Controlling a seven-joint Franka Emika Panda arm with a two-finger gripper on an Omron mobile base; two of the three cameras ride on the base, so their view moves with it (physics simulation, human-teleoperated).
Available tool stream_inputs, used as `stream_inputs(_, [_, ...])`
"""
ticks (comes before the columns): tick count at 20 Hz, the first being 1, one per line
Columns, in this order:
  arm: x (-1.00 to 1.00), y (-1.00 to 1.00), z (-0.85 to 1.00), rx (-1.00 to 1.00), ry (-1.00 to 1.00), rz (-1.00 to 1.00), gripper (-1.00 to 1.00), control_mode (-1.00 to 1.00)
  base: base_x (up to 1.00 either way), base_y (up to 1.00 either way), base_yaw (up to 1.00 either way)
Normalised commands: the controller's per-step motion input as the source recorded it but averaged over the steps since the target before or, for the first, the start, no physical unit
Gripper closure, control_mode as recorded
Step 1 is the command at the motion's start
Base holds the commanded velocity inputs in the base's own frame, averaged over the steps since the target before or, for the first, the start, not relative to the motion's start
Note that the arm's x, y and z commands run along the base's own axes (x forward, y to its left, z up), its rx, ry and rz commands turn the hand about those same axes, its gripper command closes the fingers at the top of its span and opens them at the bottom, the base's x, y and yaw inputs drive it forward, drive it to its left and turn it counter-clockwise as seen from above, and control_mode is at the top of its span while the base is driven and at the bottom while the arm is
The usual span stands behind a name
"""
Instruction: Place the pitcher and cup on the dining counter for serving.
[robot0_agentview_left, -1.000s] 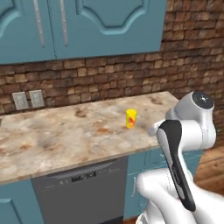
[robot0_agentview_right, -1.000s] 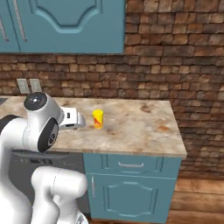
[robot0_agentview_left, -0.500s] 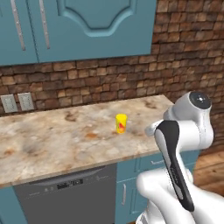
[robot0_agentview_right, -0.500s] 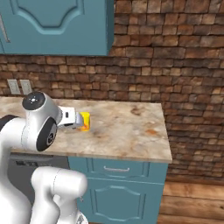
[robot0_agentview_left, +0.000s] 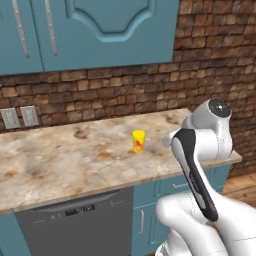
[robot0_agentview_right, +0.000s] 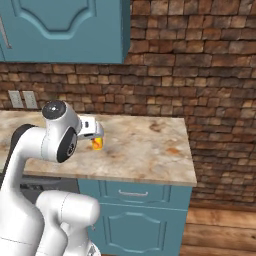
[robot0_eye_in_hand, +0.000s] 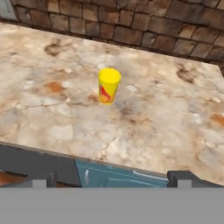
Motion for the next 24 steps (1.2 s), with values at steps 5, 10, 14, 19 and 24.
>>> stream_inputs(5, [0.59, 0.14, 0.00, 0.00, 0.03, 0.00, -1.00, -1.00, 0.00, 0.00, 0.00])
stream_inputs(10, [0.52, 0.04, -0.01, 0.02, 0.03, 0.00, -1.00, -1.00, 0.00, 0.00, 0.00])
stream_inputs(14, [0.46, 0.00, -0.03, 0.08, 0.01, -0.01, -1.00, -1.00, 0.00, 0.00, 0.00])
stream_inputs(19, [0.36, 0.00, -0.13, 0.09, 0.00, 0.00, -1.00, -1.00, 0.00, 0.00, 0.00])
stream_inputs(24, [0.29, 0.00, -0.41, 0.02, 0.01, 0.00, -1.00, -1.00, 0.00, 0.00, 0.00])
